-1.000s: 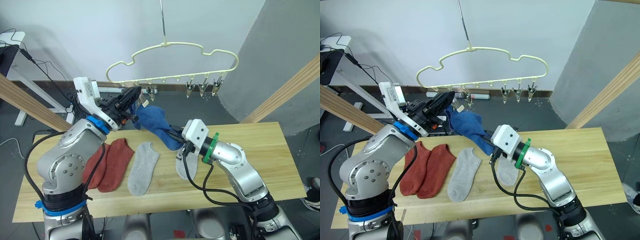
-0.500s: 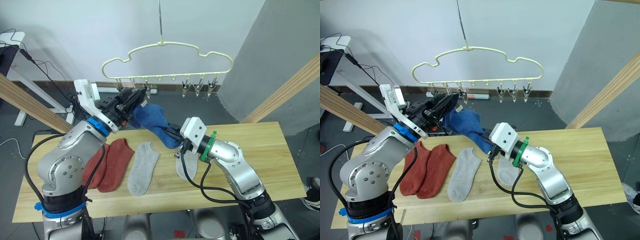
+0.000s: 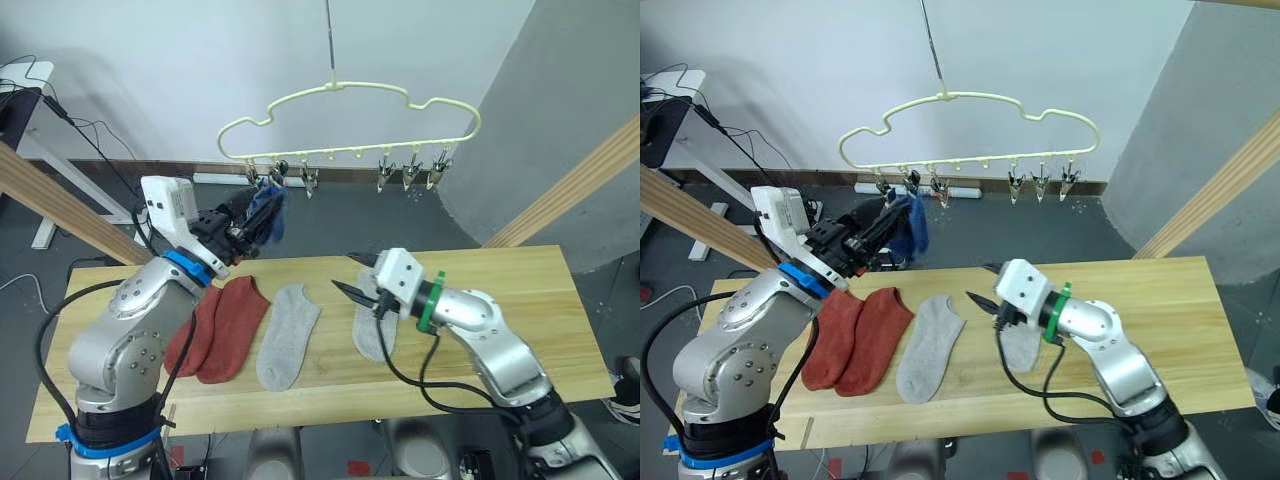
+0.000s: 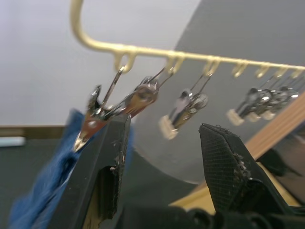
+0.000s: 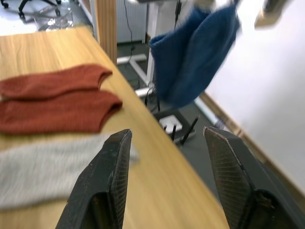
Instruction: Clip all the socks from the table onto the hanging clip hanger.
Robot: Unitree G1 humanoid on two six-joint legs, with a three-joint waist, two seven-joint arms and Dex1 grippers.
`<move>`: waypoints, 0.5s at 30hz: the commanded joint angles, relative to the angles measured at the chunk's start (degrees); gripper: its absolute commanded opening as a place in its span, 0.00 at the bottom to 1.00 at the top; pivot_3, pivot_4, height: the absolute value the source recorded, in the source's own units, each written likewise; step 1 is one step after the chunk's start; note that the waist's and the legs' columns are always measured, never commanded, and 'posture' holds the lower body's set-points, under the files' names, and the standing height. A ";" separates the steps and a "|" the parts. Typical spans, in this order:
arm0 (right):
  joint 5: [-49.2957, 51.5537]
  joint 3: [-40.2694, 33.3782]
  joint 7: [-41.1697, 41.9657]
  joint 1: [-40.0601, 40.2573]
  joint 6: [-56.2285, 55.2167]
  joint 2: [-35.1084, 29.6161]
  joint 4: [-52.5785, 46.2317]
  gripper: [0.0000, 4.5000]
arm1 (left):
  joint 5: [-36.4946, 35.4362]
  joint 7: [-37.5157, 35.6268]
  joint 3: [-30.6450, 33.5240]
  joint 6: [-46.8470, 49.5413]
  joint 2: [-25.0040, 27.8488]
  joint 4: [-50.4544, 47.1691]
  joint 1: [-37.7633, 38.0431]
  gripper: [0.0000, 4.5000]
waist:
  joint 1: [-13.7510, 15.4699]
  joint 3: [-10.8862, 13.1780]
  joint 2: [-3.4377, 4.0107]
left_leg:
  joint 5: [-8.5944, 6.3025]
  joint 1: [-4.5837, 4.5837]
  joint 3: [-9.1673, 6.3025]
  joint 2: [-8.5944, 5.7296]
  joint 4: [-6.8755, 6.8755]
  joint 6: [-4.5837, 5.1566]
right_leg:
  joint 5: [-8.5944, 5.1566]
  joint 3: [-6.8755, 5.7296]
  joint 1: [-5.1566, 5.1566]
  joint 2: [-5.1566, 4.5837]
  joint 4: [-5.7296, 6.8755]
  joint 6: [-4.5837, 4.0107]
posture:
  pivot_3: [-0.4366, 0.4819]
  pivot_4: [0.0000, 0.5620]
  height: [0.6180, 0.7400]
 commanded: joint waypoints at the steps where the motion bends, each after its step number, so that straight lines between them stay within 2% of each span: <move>1: 5.65 -5.49 3.69 2.66 2.16 -4.00 -7.97 0.56 | 8.29 -0.23 -2.49 -8.47 -0.71 -3.63 2.32 0.56 | 0.02 0.01 0.02 | 0.00 0.00 0.02 0.00 0.00 0.00 | 0.00 0.02 0.00 0.00 -0.01 0.01 | 0.27 0.65 0.97; 3: 10.67 -11.11 5.90 4.31 4.72 -7.36 -11.58 0.56 | 13.32 0.11 -4.72 -13.74 -2.06 -3.55 3.72 0.56 | 0.16 0.03 0.05 | -0.01 0.00 0.01 0.00 -0.02 0.00 | 0.00 0.01 0.01 0.00 -0.05 0.00 | 0.27 0.65 0.97; 8: 20.53 -21.28 7.80 5.09 11.42 -13.25 -15.64 0.56 | 19.98 -1.07 -10.65 -21.98 -6.28 -1.70 6.83 0.56 | -0.01 0.02 0.04 | -0.01 -0.02 0.08 -0.01 -0.02 0.02 | -0.02 0.06 0.03 0.01 -0.13 0.04 | 0.22 0.64 0.97; 15: 24.97 -24.99 6.68 4.71 15.75 -16.98 -17.40 0.56 | 27.18 1.58 -15.71 -26.76 -12.33 1.38 7.74 0.56 | -0.49 0.02 0.03 | -0.01 -0.02 0.10 0.01 -0.01 0.04 | -0.11 0.10 0.03 0.08 -0.16 0.19 | 0.19 0.64 0.97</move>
